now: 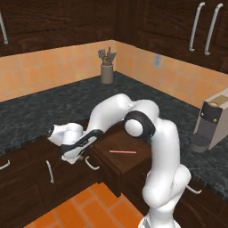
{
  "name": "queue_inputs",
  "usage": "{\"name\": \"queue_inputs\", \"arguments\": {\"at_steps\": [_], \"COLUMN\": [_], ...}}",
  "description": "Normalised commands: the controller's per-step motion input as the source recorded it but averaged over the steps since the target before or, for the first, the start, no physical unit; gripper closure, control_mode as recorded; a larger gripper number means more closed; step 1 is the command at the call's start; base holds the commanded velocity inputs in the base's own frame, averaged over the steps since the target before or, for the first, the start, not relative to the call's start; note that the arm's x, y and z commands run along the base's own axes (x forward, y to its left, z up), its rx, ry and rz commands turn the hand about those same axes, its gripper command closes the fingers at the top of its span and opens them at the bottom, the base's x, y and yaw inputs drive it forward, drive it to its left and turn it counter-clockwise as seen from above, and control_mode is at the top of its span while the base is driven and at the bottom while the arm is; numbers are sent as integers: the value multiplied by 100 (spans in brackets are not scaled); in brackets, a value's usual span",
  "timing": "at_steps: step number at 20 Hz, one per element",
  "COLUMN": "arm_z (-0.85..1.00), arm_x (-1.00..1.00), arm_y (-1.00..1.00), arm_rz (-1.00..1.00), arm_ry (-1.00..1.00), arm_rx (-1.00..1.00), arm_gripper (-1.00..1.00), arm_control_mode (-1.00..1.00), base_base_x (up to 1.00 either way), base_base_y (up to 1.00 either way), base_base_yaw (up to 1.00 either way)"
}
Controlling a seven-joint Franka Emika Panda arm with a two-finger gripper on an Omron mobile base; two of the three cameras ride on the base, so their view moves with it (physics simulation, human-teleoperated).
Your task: Take a straw from the drawer in front and place it inside the glass cup on the dining counter.
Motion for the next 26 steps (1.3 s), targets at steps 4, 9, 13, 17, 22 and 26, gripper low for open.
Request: {"name": "queue_inputs", "arguments": {"at_steps": [4,9,13,17,22,26], "arm_z": [70,8,-42,-56,-56,-40], "arm_x": [51,63,46,42,32,11], "arm_y": [-85,-59,-23,-8,-6,0], "arm_rz": [-4,0,0,1,1,0], "arm_ry": [28,23,8,10,12,9], "arm_rx": [38,19,2,1,7,9], "arm_gripper": [-100,-100,-100,-100,-100,-100], "arm_control_mode": [-100,-100,-100,-100,-100,-100], "base_base_x": [0,0,0,0,0,0], "base_base_y": [0,0,0,0,0,0], "base_base_yaw": [0,0,0,0,0,0]}}
